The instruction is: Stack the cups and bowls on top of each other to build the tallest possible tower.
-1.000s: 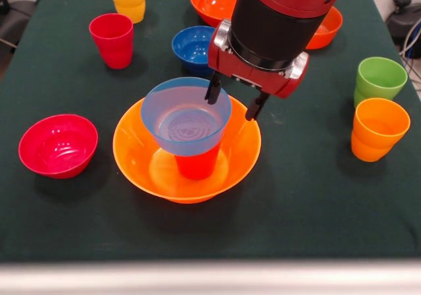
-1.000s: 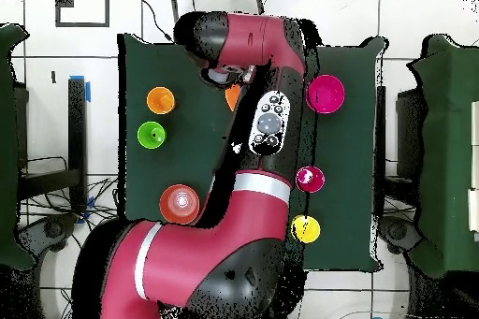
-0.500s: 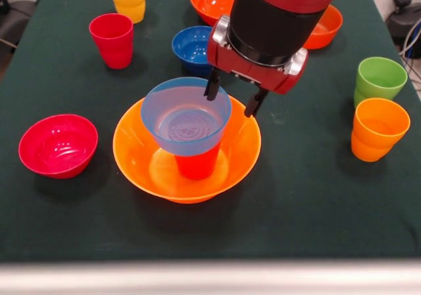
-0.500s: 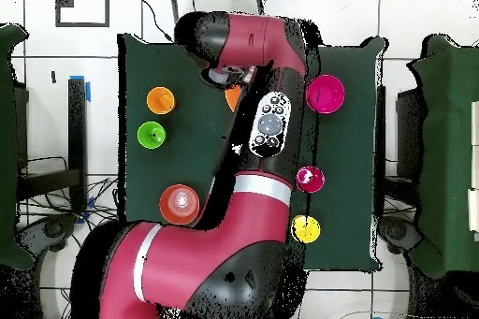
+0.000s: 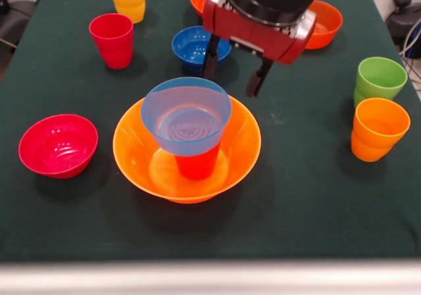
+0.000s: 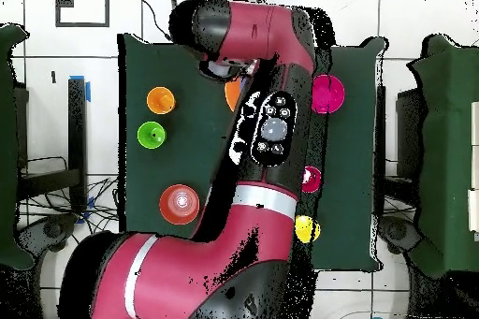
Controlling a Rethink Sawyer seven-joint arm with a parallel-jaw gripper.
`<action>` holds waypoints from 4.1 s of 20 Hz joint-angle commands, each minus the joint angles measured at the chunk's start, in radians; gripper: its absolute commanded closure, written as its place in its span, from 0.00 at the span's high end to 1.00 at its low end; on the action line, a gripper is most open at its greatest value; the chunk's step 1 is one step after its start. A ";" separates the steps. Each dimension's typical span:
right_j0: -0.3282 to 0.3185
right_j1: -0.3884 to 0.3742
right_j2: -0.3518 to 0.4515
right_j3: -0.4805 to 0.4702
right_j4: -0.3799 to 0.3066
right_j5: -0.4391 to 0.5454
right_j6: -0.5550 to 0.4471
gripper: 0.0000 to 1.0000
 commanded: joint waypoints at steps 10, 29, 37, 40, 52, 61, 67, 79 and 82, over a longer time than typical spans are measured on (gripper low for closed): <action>0.026 -0.083 0.106 0.223 0.070 -0.026 0.161 1.00; 0.060 -0.057 0.087 0.271 0.148 -0.123 0.190 1.00; 0.056 -0.044 0.082 0.266 0.138 -0.136 0.170 1.00; 0.052 -0.039 0.082 0.263 0.133 -0.142 0.158 1.00; 0.040 -0.033 0.132 0.288 0.173 -0.189 0.149 1.00; 0.069 -0.009 0.105 0.264 0.177 -0.182 0.182 1.00; 0.084 0.009 0.096 0.245 0.179 -0.184 0.203 1.00; 0.124 0.032 0.061 0.174 0.185 -0.102 0.252 1.00; 0.139 0.043 0.053 0.151 0.191 -0.087 0.279 1.00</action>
